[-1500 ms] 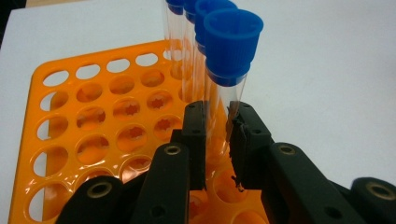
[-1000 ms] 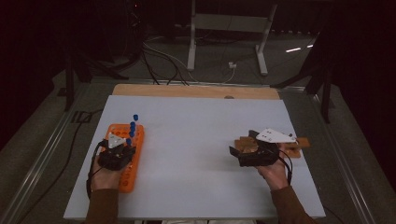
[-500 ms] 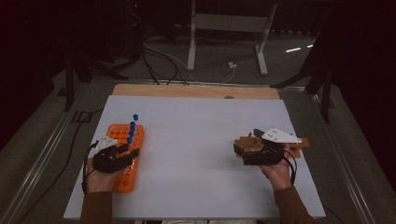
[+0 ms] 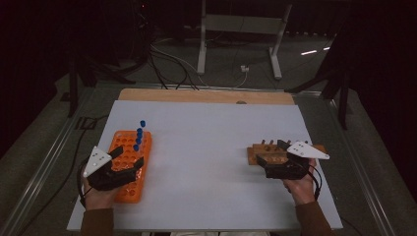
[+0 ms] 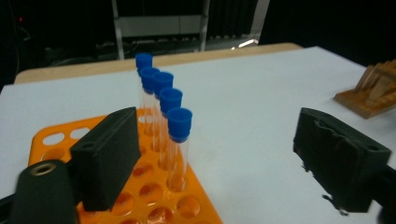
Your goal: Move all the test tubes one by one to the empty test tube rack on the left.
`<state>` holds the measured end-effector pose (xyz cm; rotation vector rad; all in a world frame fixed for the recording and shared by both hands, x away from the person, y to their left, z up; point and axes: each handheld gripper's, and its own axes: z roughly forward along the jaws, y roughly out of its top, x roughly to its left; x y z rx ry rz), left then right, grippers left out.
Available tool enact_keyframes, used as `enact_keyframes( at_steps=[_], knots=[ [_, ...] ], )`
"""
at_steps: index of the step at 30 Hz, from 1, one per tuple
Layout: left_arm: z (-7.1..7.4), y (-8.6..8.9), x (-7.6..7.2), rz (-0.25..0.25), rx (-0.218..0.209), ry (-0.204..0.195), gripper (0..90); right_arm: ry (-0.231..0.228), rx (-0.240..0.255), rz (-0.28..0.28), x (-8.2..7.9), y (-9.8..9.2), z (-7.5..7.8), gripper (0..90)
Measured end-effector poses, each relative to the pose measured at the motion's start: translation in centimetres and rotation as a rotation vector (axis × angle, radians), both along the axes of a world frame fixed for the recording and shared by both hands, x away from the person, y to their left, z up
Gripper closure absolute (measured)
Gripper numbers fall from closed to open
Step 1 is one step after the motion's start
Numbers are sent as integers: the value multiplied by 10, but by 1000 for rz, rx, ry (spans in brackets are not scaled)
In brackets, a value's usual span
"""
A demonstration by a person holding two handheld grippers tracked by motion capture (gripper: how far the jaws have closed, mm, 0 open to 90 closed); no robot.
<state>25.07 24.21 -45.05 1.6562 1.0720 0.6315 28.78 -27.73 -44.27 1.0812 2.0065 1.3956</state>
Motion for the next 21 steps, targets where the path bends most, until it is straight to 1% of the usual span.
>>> enact_keyframes(
  at_steps=[5, 7, 9, 10, 13, 15, 17, 18, 21],
  knots=[
    [1, 2, -6, 28, -8, -29, 37, -19, -1, -21, -8, -9, -6, 0],
    [2, 4, -8, 42, -12, -41, 13, -22, 5, -27, -10, -13, -9, 0],
    [2, 5, -10, 47, -14, -51, 8, -26, 15, -40, -13, -16, -12, 0],
    [2, 5, -10, 51, -13, -56, 8, -27, 27, -46, -14, -18, -13, 0],
    [2, 5, -11, 55, -11, -65, 7, -37, 51, -45, -18, -21, -15, 0],
    [2, 6, -12, 58, -9, -69, 6, -46, 54, -44, -21, -22, -16, 0],
    [1, 7, -11, 57, -9, -67, 6, -43, 65, -42, -22, -23, -17, 0],
    [1, 7, -12, 60, -9, -66, 6, -46, 59, -44, -22, -24, -17, 0],
    [1, 7, -12, 66, -10, -69, 6, -45, 66, -51, -22, -25, -17, 0]
  ],
)
